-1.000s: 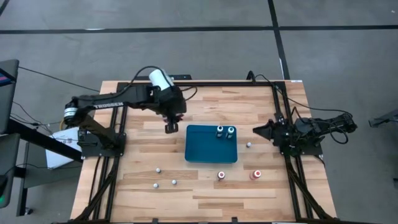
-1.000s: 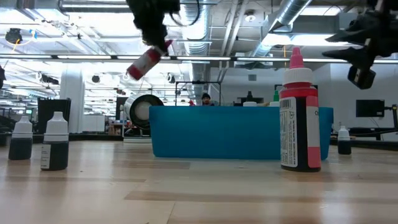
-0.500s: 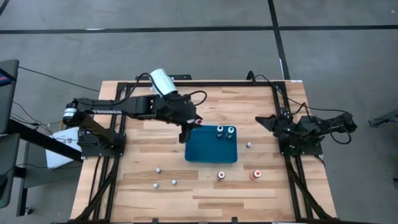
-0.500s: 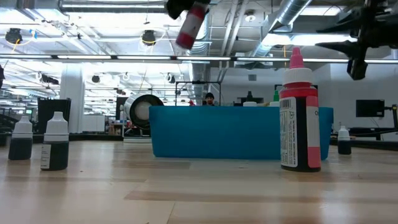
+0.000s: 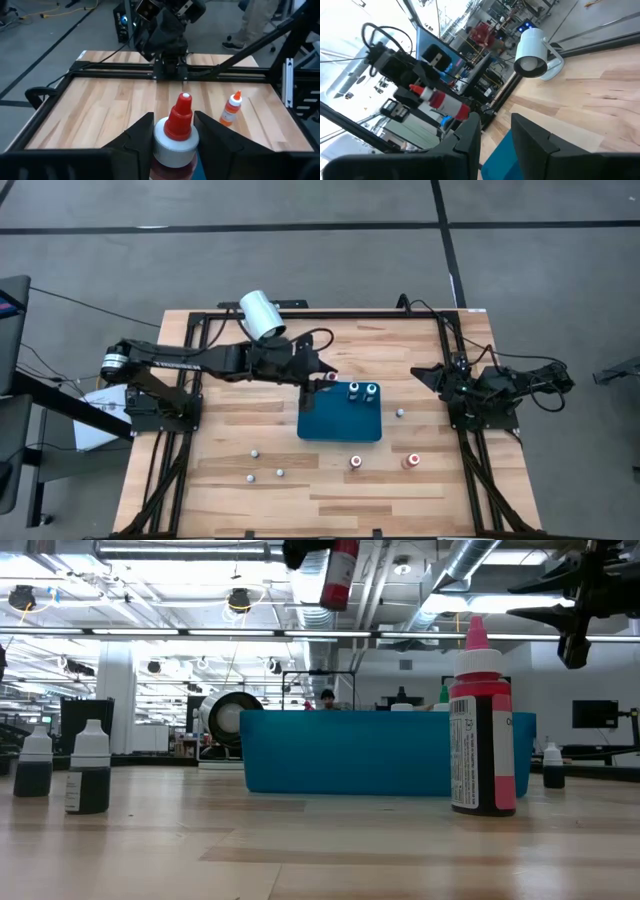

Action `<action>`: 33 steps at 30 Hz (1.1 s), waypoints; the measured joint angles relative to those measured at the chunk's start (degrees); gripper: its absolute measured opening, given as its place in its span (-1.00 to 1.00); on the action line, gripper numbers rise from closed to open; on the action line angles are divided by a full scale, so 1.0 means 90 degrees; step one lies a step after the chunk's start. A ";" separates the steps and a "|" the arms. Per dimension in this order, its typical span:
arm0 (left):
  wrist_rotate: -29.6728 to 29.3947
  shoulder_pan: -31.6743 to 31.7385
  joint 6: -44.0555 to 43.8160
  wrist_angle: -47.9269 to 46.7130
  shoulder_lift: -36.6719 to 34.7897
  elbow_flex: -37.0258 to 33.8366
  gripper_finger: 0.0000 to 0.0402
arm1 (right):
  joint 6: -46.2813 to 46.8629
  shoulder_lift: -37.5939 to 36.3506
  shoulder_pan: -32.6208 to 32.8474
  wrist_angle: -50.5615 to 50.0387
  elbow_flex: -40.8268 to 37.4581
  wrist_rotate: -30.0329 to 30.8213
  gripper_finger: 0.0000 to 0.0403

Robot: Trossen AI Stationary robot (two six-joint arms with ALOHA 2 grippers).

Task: Pick & Place food coloring
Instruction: Put the large red food coloring bottle into the blue bin

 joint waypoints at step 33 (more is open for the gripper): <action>-0.0519 0.0127 -0.0915 0.4454 0.0002 -0.3060 -0.41 | -0.0504 0.0000 0.0000 -0.0665 0.0000 -0.0003 -0.52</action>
